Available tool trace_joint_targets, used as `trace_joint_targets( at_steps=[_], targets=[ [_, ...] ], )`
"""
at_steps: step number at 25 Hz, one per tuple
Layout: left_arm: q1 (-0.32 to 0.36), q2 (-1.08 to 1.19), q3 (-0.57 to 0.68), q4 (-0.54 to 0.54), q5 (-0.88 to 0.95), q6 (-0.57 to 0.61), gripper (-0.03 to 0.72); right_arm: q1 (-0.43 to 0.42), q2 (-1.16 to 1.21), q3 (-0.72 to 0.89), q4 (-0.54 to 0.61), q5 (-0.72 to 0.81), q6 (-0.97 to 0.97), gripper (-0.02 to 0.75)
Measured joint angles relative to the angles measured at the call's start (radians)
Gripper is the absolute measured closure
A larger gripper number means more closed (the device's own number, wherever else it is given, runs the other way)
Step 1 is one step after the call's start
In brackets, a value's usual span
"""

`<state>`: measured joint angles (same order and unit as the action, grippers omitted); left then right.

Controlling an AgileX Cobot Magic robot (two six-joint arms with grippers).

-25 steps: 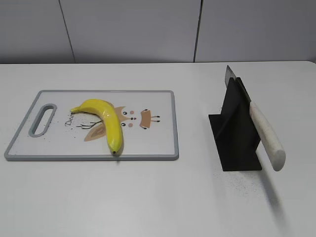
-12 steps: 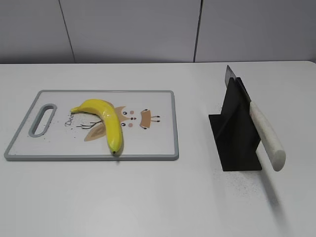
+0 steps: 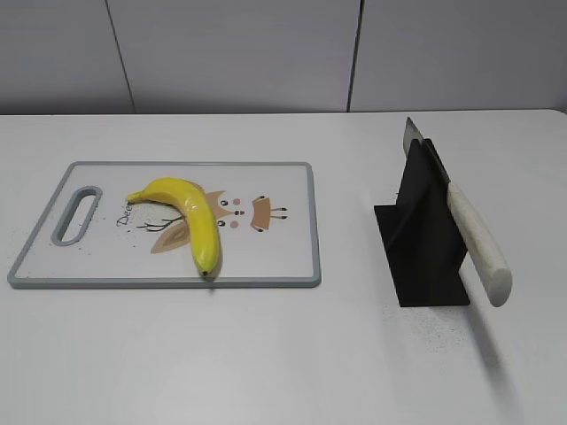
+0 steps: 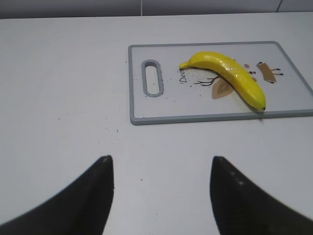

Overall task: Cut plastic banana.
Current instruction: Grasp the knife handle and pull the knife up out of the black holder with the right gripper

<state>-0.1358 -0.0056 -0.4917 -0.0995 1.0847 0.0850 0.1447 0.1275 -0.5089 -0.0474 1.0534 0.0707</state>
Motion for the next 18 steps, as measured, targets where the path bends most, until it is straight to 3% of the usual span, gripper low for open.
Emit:
trace_joint_targets(
  at_steps=[6,18],
  targets=[
    [0.000,0.000,0.000,0.000,0.000,-0.001,0.099,0.000,0.257,-0.046,0.101,0.025,-0.001,0.158],
    [0.000,0.000,0.000,0.000,0.000,-0.001,0.099,0.015,0.670,-0.286,0.162,0.157,-0.001,0.190]
  ],
)
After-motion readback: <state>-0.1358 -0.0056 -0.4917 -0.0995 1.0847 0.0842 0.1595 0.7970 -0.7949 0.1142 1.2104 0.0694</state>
